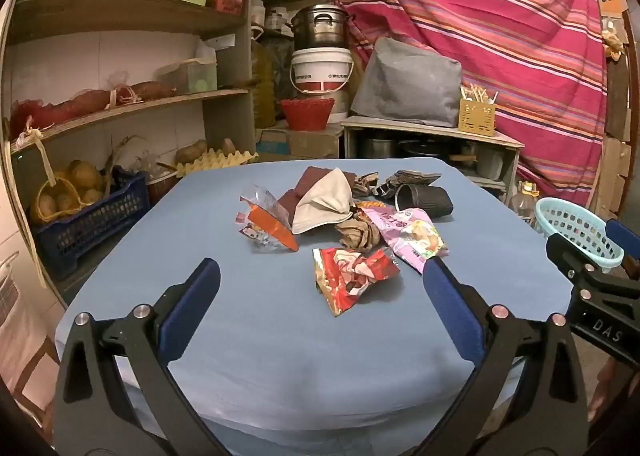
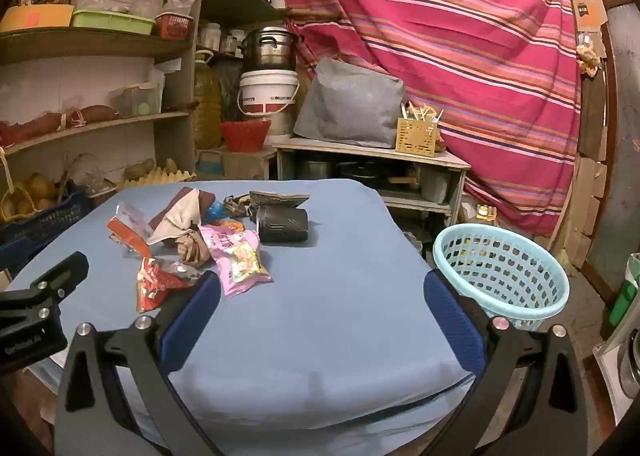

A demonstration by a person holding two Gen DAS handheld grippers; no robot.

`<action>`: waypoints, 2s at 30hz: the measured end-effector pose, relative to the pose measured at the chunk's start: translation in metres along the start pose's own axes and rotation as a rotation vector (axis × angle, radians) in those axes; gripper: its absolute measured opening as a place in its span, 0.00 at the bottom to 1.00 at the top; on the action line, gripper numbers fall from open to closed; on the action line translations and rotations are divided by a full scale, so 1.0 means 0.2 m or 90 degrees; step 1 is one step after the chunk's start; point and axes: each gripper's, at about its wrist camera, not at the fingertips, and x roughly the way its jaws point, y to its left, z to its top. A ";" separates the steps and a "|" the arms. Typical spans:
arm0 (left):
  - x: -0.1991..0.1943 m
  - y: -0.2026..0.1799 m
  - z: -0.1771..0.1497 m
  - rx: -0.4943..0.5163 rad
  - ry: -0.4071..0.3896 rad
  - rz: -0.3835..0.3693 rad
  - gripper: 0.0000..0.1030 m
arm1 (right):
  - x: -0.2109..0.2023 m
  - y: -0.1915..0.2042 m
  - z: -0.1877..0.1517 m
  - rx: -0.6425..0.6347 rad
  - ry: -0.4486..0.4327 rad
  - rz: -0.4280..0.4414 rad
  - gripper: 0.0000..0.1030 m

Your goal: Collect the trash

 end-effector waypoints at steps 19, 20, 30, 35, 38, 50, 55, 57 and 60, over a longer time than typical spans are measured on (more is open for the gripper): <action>0.03 0.00 0.00 -0.006 0.000 -0.002 0.95 | -0.01 0.00 0.01 -0.001 -0.011 -0.005 0.96; 0.03 0.00 0.00 -0.006 0.000 -0.002 0.95 | -0.02 0.00 0.01 0.000 -0.012 -0.005 0.96; 0.00 0.00 0.00 -0.005 -0.004 -0.001 0.95 | -0.01 0.00 0.00 -0.001 -0.013 -0.006 0.96; 0.01 0.00 0.00 -0.004 -0.002 -0.001 0.95 | -0.01 0.00 0.00 -0.001 -0.012 -0.006 0.96; 0.01 0.00 0.00 -0.005 -0.003 -0.001 0.95 | -0.01 0.01 0.00 -0.003 -0.015 -0.008 0.96; 0.00 0.00 0.00 -0.006 -0.003 -0.001 0.95 | -0.01 -0.01 0.00 -0.004 -0.013 -0.008 0.96; 0.00 0.00 0.00 -0.006 -0.003 -0.001 0.95 | -0.01 -0.01 0.00 -0.004 -0.014 -0.009 0.96; 0.00 0.00 0.00 -0.005 -0.003 -0.001 0.95 | -0.01 -0.01 0.00 -0.003 -0.014 -0.008 0.96; 0.00 0.00 0.00 -0.006 -0.004 -0.001 0.95 | -0.01 -0.01 0.00 -0.004 -0.013 -0.009 0.96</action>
